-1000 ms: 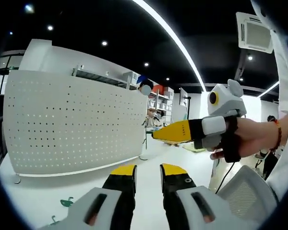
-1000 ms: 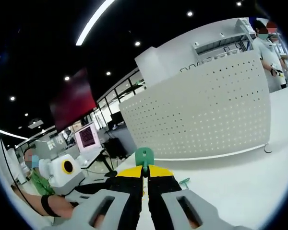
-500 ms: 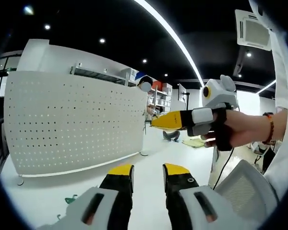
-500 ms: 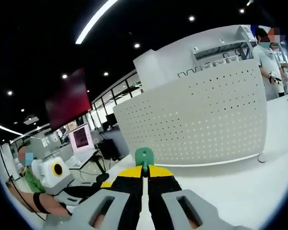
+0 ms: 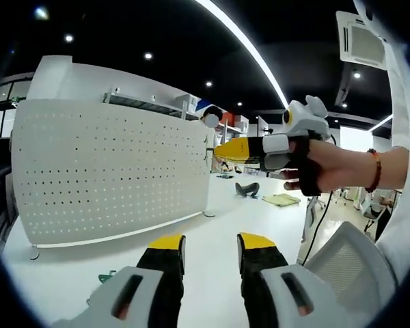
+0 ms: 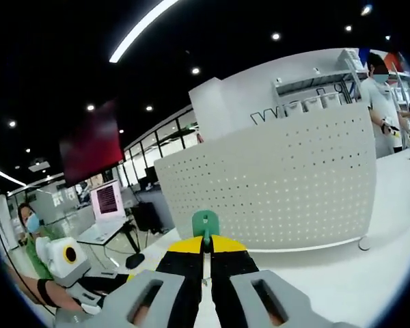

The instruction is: Insert the hook assembly into the mounting plate slot until the hook locks in place.

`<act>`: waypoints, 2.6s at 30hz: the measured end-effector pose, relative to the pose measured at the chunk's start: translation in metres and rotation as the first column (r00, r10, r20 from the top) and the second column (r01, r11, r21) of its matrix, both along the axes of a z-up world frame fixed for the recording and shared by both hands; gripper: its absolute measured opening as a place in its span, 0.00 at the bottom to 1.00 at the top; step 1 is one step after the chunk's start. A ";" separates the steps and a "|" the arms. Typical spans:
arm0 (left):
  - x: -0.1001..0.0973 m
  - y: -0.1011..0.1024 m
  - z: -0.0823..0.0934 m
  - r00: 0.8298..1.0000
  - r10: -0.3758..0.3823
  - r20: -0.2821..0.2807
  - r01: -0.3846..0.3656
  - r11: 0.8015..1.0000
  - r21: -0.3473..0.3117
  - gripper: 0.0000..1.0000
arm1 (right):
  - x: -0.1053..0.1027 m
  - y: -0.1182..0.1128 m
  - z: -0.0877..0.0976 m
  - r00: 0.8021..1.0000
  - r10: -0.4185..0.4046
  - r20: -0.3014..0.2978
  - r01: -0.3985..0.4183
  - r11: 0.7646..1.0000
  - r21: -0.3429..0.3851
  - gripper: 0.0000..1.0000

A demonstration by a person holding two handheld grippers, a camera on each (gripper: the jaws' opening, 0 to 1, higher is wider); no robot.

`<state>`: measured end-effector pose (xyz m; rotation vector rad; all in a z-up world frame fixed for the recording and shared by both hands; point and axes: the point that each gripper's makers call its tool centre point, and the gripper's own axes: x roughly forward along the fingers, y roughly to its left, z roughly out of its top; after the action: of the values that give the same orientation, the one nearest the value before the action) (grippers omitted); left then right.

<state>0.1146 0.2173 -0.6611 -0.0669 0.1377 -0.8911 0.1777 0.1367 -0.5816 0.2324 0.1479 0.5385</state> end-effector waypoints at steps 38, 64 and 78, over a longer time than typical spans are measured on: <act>-0.010 0.024 -0.022 0.995 0.096 -0.032 -0.094 0.993 0.066 0.64 | 0.067 -0.047 0.043 0.980 -0.160 0.116 0.170 0.982 -0.081 0.01; -0.009 0.036 -0.032 0.990 0.127 -0.067 -0.120 0.988 0.100 0.71 | 0.107 -0.060 0.061 0.958 -0.230 0.171 0.256 0.955 -0.151 0.01; -0.008 0.039 -0.037 0.988 0.133 -0.084 -0.122 0.986 0.116 0.70 | 0.121 -0.070 0.061 0.938 -0.305 0.166 0.328 0.934 -0.141 0.01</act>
<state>0.1062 0.2558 -0.6979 -0.0126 0.2653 -0.7512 0.2988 0.0670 -0.5204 0.0513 0.0151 0.2166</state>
